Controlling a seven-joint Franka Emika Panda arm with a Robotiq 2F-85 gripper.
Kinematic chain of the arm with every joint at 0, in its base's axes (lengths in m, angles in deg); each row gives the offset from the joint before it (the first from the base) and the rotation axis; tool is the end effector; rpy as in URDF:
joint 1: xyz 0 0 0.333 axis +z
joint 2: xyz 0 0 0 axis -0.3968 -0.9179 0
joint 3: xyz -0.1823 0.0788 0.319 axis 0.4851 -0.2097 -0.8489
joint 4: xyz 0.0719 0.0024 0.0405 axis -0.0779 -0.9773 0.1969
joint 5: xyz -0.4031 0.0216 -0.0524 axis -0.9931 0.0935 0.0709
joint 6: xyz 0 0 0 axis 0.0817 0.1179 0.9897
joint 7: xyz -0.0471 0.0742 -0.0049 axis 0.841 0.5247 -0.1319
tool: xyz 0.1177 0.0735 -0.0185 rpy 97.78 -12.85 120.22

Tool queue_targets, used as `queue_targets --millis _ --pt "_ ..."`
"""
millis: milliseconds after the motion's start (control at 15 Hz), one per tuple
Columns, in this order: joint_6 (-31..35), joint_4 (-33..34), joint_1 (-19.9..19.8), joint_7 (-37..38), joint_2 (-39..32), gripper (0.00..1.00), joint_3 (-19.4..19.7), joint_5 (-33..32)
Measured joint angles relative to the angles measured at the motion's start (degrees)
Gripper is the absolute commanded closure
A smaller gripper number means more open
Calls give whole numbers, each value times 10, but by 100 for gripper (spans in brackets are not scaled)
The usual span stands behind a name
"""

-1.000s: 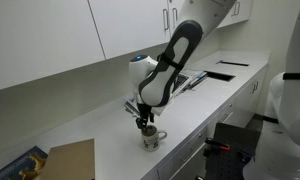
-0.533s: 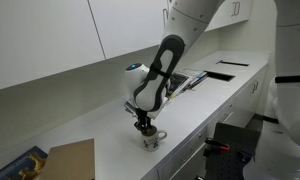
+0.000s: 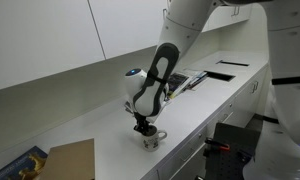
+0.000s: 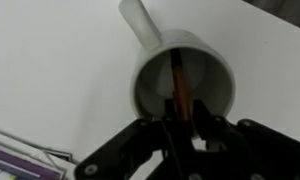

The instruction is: Remove the yellow pen from inside the mug

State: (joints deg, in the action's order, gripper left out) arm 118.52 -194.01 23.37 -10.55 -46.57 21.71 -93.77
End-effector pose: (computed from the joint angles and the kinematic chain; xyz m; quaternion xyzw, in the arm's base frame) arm 0.5254 0.0047 0.2233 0.9991 0.0146 0.0274 0.0283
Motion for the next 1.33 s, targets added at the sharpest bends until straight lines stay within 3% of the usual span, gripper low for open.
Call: queue_targets --millis 133,533,1200,1333 --pt "18 -1 0 -6 -4 95 1 -1" --pt "40 -8 0 -53 7 95 1 0" --pt "21 -36 9 -144 168 95 -21 13" --pt "10 -36 23 -158 186 95 -24 53"
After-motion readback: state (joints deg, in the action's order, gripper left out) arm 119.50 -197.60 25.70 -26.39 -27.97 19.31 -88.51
